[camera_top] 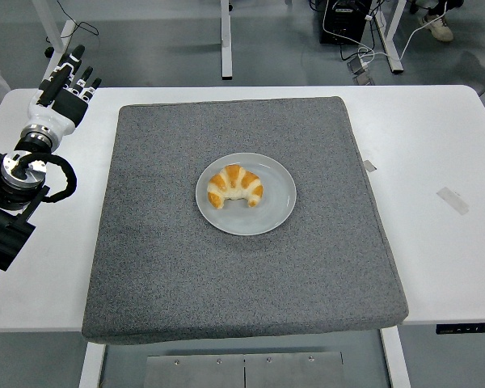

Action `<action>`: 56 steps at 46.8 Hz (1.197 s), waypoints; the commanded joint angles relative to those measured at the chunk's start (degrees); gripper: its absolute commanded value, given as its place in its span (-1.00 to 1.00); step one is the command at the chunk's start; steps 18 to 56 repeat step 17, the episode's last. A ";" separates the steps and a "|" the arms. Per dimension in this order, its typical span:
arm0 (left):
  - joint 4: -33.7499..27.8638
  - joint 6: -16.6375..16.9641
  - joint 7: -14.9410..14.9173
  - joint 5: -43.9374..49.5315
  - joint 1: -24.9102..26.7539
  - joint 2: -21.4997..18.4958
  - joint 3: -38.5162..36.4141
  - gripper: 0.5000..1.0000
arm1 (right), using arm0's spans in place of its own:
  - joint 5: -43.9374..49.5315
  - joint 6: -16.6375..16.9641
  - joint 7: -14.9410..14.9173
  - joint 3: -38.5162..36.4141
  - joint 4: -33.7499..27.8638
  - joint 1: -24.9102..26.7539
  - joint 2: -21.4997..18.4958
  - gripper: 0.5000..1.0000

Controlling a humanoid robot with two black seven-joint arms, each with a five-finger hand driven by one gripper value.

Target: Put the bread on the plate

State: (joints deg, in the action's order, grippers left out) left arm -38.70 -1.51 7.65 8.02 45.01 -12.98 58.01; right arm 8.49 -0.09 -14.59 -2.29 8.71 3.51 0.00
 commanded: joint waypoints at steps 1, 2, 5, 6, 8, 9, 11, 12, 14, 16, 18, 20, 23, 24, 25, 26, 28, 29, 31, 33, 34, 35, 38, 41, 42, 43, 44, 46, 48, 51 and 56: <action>0.12 0.11 0.00 -0.29 0.07 -0.03 -0.44 0.90 | 0.03 0.00 0.00 0.09 -0.18 0.01 0.00 1.00; 0.29 0.19 0.00 -0.29 0.07 0.06 -0.62 0.90 | -0.05 0.00 0.00 0.09 -0.18 0.09 0.00 1.00; 1.08 0.28 0.09 -0.72 0.51 0.32 -1.23 0.90 | 0.03 0.09 0.00 0.01 -0.18 0.09 0.00 1.00; 1.43 0.37 0.17 -0.81 0.77 0.41 -1.58 0.90 | 0.03 0.09 0.00 0.01 -0.09 0.09 0.00 1.00; 2.22 0.37 0.17 -0.81 1.13 0.59 -2.11 0.90 | 0.03 0.09 0.00 -0.08 -0.01 0.09 0.00 1.00; 2.58 0.37 0.17 -0.90 1.48 0.76 -2.46 0.90 | 0.03 0.09 0.00 -0.08 -0.01 0.09 0.00 1.00; 3.19 0.54 0.09 -0.99 2.35 1.11 -3.77 0.90 | 0.03 0.09 0.00 -0.08 0.08 0.09 0.00 1.00; 3.46 0.63 0.17 -0.90 2.97 1.46 -4.65 0.90 | 0.03 0.09 0.00 -0.08 0.08 0.09 0.00 1.00; 4.24 0.63 0.35 -0.90 4.29 2.34 -6.32 0.90 | 0.03 0.09 0.00 -0.08 0.08 0.09 0.00 1.00; 5.30 0.72 0.35 -0.90 5.43 2.96 -7.29 0.90 | -0.05 0.09 0.00 -0.26 0.08 0.09 0.00 1.00; 5.65 0.81 0.35 -0.90 5.96 3.14 -7.56 0.90 | -0.05 0.09 0.00 -0.43 0.08 0.18 0.00 1.00; 5.65 0.81 0.35 -0.90 5.96 3.14 -7.56 0.90 | -0.05 0.09 0.00 -0.43 0.08 0.18 0.00 1.00; 5.65 0.81 0.35 -0.90 5.96 3.14 -7.56 0.90 | -0.05 0.09 0.00 -0.43 0.08 0.18 0.00 1.00; 5.65 0.81 0.35 -0.90 5.96 3.14 -7.56 0.90 | -0.05 0.09 0.00 -0.43 0.08 0.18 0.00 1.00; 5.65 0.81 0.35 -0.90 5.96 3.14 -7.56 0.90 | -0.05 0.09 0.00 -0.43 0.08 0.18 0.00 1.00; 5.65 0.81 0.35 -0.90 5.96 3.14 -7.56 0.90 | -0.05 0.09 0.00 -0.43 0.08 0.18 0.00 1.00; 5.65 0.81 0.35 -0.90 5.96 3.14 -7.56 0.90 | -0.05 0.09 0.00 -0.43 0.08 0.18 0.00 1.00; 5.65 0.81 0.35 -0.90 5.96 3.14 -7.56 0.90 | -0.05 0.09 0.00 -0.43 0.08 0.18 0.00 1.00; 5.65 0.81 0.35 -0.90 5.96 3.14 -7.56 0.90 | -0.05 0.09 0.00 -0.43 0.08 0.18 0.00 1.00; 5.65 0.81 0.35 -0.90 5.96 3.14 -7.56 0.90 | -0.05 0.09 0.00 -0.43 0.08 0.18 0.00 1.00; 5.65 0.81 0.35 -0.90 5.96 3.14 -7.56 0.90 | -0.05 0.09 0.00 -0.43 0.08 0.18 0.00 1.00; 5.65 0.81 0.35 -0.90 5.96 3.14 -7.56 0.90 | -0.05 0.09 0.00 -0.43 0.08 0.18 0.00 1.00; 5.65 0.81 0.35 -0.90 5.96 3.14 -7.56 0.90 | -0.05 0.09 0.00 -0.43 0.08 0.18 0.00 1.00; 5.65 0.81 0.35 -0.90 5.96 3.14 -7.56 0.90 | -0.05 0.09 0.00 -0.43 0.08 0.18 0.00 1.00; 5.65 0.81 0.35 -0.90 5.96 3.14 -7.56 0.90 | -0.05 0.09 0.00 -0.43 0.08 0.18 0.00 1.00; 5.65 0.81 0.35 -0.90 5.96 3.14 -7.56 0.90 | -0.05 0.09 0.00 -0.43 0.08 0.18 0.00 1.00; 5.65 0.81 0.35 -0.90 5.96 3.14 -7.56 0.90 | -0.05 0.09 0.00 -0.43 0.08 0.18 0.00 1.00; 5.65 0.81 0.35 -0.90 5.96 3.14 -7.56 0.90 | -0.05 0.09 0.00 -0.43 0.08 0.18 0.00 1.00; 5.65 0.81 0.35 -0.90 5.96 3.14 -7.56 0.90 | -0.05 0.09 0.00 -0.43 0.08 0.18 0.00 1.00; 5.65 0.81 0.35 -0.90 5.96 3.14 -7.56 0.90 | -0.05 0.09 0.00 -0.43 0.08 0.18 0.00 1.00; 5.65 0.81 0.35 -0.90 5.96 3.14 -7.56 0.90 | -0.05 0.09 0.00 -0.43 0.08 0.18 0.00 1.00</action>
